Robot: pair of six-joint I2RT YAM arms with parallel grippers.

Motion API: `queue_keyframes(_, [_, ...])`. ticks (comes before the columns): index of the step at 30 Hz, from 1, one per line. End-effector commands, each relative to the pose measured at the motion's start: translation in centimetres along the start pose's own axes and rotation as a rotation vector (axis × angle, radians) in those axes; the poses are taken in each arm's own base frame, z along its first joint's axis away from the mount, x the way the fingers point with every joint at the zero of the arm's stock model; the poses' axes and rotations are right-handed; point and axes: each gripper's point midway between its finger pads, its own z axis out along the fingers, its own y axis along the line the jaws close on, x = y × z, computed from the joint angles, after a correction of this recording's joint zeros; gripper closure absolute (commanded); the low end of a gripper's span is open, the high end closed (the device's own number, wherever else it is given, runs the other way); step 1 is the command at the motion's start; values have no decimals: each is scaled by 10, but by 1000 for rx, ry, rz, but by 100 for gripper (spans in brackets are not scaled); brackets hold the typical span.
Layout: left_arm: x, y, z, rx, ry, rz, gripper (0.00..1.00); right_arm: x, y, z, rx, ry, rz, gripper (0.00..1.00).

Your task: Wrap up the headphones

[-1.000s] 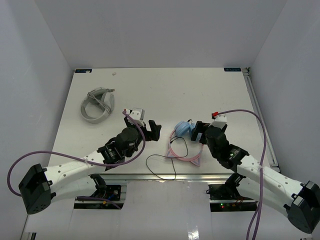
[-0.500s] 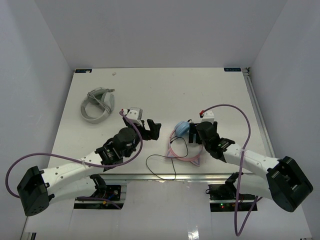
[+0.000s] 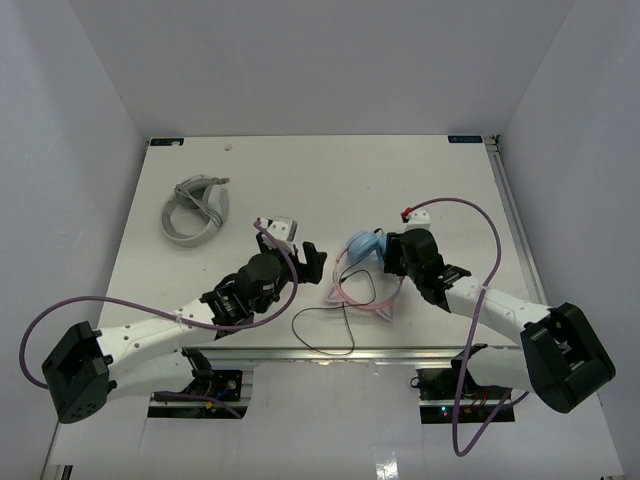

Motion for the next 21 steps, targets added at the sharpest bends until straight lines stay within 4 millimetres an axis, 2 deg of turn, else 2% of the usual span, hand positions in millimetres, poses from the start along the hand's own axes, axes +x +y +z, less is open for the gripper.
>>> queue_keyframes(1, [0,-18,9,62,30,29,11,-93,21,-24,-76,-271,137,92])
queue_keyframes(4, [7,-24,13,92,52,44,12,-111,21,-35,-93,-364,181,92])
queue_keyframes(8, [11,-22,16,75,61,54,12,-127,21,-48,-106,-433,174,92])
queue_keyframes(15, [13,-35,15,151,69,54,12,-136,13,-65,-112,-532,187,92])
queue_keyframes(21, [13,-44,13,203,70,39,11,-136,22,-79,-197,-566,194,92])
